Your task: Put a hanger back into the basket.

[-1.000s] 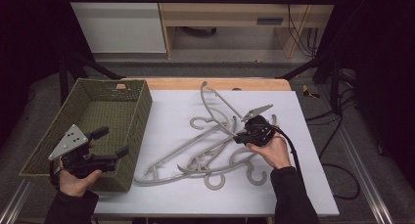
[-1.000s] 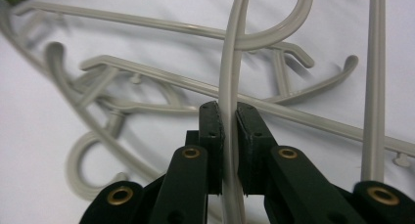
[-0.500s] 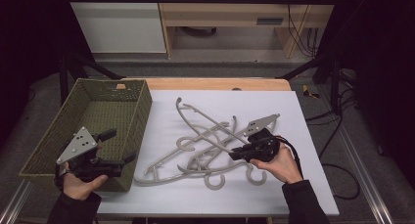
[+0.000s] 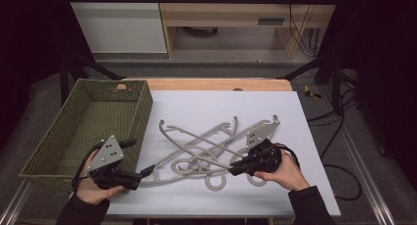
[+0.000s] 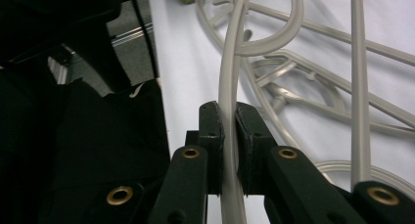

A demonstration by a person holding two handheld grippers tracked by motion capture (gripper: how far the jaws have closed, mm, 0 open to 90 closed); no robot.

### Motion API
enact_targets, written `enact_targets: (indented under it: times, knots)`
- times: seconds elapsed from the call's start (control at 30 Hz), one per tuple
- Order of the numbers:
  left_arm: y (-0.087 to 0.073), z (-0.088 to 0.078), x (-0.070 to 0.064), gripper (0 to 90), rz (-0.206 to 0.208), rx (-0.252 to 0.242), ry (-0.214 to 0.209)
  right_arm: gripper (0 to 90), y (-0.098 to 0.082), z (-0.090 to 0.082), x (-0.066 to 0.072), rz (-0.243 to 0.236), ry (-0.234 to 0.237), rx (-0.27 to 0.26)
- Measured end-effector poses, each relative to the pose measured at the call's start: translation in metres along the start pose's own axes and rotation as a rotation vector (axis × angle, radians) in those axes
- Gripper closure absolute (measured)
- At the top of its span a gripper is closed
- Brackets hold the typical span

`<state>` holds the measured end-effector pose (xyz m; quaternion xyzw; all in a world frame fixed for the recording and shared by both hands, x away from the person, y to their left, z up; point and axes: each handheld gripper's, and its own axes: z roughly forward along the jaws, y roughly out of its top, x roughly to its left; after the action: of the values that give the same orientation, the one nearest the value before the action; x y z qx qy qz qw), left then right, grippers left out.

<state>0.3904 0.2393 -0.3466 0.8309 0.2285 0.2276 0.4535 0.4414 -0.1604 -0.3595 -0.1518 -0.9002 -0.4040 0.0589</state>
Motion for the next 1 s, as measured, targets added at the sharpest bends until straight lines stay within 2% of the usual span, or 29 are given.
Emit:
enact_targets:
  times: [0.23, 0.47, 0.63, 0.8, 1.0]
  knots:
    - [0.002, 0.012, -0.013, 8.6, 0.112, 0.058, -0.017, 82.5, 0.001, 0.002, 0.006, -0.035, 0.071, 0.007]
    - [-0.001, 0.025, -0.021, 16.2, 0.204, 0.100, -0.024, 82.6, 0.002, 0.005, 0.011, -0.059, 0.129, 0.023]
    - [-0.002, 0.033, -0.027, 24.3, 0.288, 0.124, -0.011, 82.5, 0.003, 0.008, 0.013, -0.065, 0.151, 0.038]
    - [-0.005, 0.041, -0.030, 33.3, 0.339, 0.147, -0.020, 82.5, 0.004, 0.008, 0.013, -0.063, 0.177, 0.021]
    - [-0.006, 0.047, -0.034, 48.1, 0.397, 0.151, -0.024, 82.5, 0.007, 0.010, 0.015, -0.076, 0.194, 0.040]
